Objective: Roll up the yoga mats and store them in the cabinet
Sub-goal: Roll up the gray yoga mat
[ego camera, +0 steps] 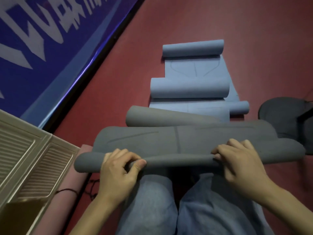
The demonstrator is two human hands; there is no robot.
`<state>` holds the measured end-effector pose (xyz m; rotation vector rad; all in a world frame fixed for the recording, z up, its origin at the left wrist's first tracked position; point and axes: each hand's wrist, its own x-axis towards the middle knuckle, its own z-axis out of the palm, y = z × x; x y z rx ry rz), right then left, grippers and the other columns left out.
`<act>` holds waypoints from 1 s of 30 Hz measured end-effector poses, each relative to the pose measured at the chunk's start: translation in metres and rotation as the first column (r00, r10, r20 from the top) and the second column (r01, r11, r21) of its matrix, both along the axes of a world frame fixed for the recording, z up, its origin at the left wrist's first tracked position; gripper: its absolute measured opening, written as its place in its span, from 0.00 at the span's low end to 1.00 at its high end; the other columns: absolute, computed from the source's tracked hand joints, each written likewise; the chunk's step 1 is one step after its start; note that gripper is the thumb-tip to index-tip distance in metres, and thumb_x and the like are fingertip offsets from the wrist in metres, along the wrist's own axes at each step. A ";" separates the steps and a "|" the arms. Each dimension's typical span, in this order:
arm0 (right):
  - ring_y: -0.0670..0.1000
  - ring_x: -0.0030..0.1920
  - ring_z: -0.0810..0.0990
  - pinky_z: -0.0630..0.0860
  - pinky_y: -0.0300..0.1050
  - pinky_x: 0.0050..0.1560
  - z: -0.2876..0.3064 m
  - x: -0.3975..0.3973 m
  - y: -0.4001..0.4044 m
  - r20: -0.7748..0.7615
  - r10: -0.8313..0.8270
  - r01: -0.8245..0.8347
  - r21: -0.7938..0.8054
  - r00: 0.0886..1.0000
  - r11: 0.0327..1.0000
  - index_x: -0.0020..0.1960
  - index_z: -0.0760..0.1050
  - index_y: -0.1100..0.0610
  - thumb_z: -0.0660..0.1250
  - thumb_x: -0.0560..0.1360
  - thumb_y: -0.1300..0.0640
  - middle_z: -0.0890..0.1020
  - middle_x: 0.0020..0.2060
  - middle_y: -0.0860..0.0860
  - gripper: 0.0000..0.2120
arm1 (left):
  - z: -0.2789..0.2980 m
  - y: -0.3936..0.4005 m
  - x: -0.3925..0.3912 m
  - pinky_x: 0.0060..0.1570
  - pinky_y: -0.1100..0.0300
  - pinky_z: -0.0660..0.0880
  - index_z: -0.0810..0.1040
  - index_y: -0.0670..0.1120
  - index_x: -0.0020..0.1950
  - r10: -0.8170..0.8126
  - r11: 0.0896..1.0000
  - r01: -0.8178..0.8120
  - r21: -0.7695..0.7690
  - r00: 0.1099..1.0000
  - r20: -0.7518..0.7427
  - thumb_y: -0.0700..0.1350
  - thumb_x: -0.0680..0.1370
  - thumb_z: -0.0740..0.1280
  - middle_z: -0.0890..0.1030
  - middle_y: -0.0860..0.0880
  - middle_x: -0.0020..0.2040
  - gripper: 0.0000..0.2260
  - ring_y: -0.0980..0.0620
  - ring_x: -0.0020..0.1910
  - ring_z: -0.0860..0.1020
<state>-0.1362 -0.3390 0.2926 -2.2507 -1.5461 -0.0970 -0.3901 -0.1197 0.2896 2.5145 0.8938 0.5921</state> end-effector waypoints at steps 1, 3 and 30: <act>0.53 0.35 0.74 0.58 0.50 0.38 -0.002 -0.002 -0.003 -0.044 0.005 -0.005 -0.005 0.999 1.000 0.39 0.75 0.51 0.56 0.77 0.52 0.73 0.31 0.44 0.12 | 0.000 -0.001 -0.005 0.44 0.56 0.66 0.79 0.54 0.36 0.009 0.998 -0.008 -0.057 1.000 0.018 0.58 0.73 0.67 0.76 0.61 0.34 0.10 0.60 0.39 0.74; 0.52 0.35 0.73 0.61 0.49 0.39 -0.010 -0.005 -0.009 -0.109 0.012 -0.017 -0.040 0.994 0.999 0.40 0.75 0.50 0.55 0.78 0.50 0.73 0.32 0.44 0.13 | -0.003 -0.003 -0.011 0.43 0.55 0.69 0.79 0.55 0.34 -0.006 0.991 0.008 -0.137 1.000 0.011 0.60 0.72 0.68 0.78 0.61 0.34 0.11 0.61 0.37 0.75; 0.54 0.37 0.75 0.62 0.47 0.42 -0.005 0.012 -0.021 -0.042 -0.015 0.016 0.010 0.999 1.000 0.45 0.77 0.53 0.57 0.82 0.50 0.75 0.37 0.46 0.14 | -0.032 0.021 0.009 0.34 0.57 0.62 0.74 0.49 0.33 -0.023 0.768 0.005 -0.641 1.000 -0.019 0.65 0.68 0.69 0.68 0.55 0.27 0.20 0.57 0.29 0.65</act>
